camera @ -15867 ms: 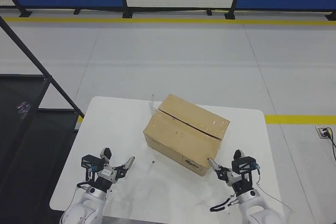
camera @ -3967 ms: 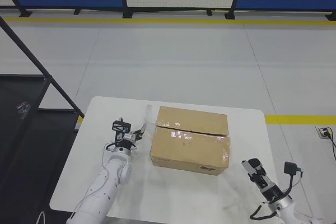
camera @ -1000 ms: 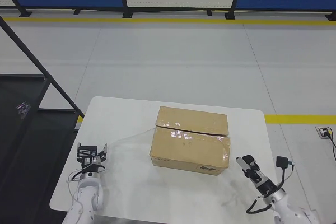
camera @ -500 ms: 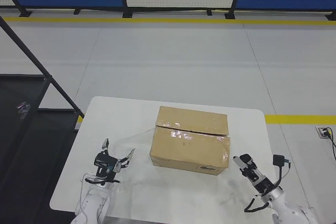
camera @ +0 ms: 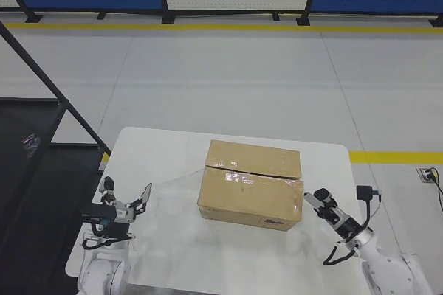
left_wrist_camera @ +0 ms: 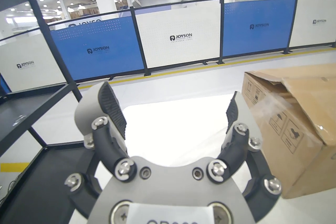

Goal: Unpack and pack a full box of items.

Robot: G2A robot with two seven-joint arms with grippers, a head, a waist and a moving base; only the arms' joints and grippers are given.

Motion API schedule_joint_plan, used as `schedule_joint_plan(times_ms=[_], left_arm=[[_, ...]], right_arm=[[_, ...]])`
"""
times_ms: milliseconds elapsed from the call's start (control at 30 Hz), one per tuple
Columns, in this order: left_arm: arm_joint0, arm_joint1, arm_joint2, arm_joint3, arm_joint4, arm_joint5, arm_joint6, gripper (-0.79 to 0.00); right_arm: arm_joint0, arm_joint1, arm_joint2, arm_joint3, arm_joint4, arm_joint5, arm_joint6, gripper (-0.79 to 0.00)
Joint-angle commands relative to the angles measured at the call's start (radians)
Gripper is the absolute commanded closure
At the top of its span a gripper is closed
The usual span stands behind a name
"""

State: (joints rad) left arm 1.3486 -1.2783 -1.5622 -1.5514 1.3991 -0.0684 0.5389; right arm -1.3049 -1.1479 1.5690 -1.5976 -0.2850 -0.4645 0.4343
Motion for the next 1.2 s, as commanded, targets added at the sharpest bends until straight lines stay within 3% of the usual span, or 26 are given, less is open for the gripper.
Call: schedule_joint_plan(times_ms=[0,67,333,800,1167], left_arm=[[0.005,0.002,-0.029,-0.021,-0.069,-0.033,-0.021,-0.785],[0.013,0.004,-0.045,-0.043,-0.097,-0.065,-0.067,-0.785],[0.013,0.004,-0.045,-0.043,-0.097,-0.065,-0.067,-0.785],[0.03,0.001,-0.058,-0.062,-0.152,-0.038,-0.079,-0.785],[0.034,-0.001,-0.05,-0.065,-0.141,-0.024,-0.085,-0.785]], right_arm=[[0.009,0.004,0.013,-0.014,-0.014,0.026,0.023,-0.785],[0.009,0.004,0.013,-0.014,-0.014,0.026,0.023,-0.785],[0.013,0.001,0.005,-0.007,0.011,0.029,0.003,-0.785],[0.25,-0.021,-0.139,0.285,0.109,-0.018,0.018,-0.785],[0.302,-0.029,-0.199,0.336,0.127,-0.074,0.041,-0.785]])
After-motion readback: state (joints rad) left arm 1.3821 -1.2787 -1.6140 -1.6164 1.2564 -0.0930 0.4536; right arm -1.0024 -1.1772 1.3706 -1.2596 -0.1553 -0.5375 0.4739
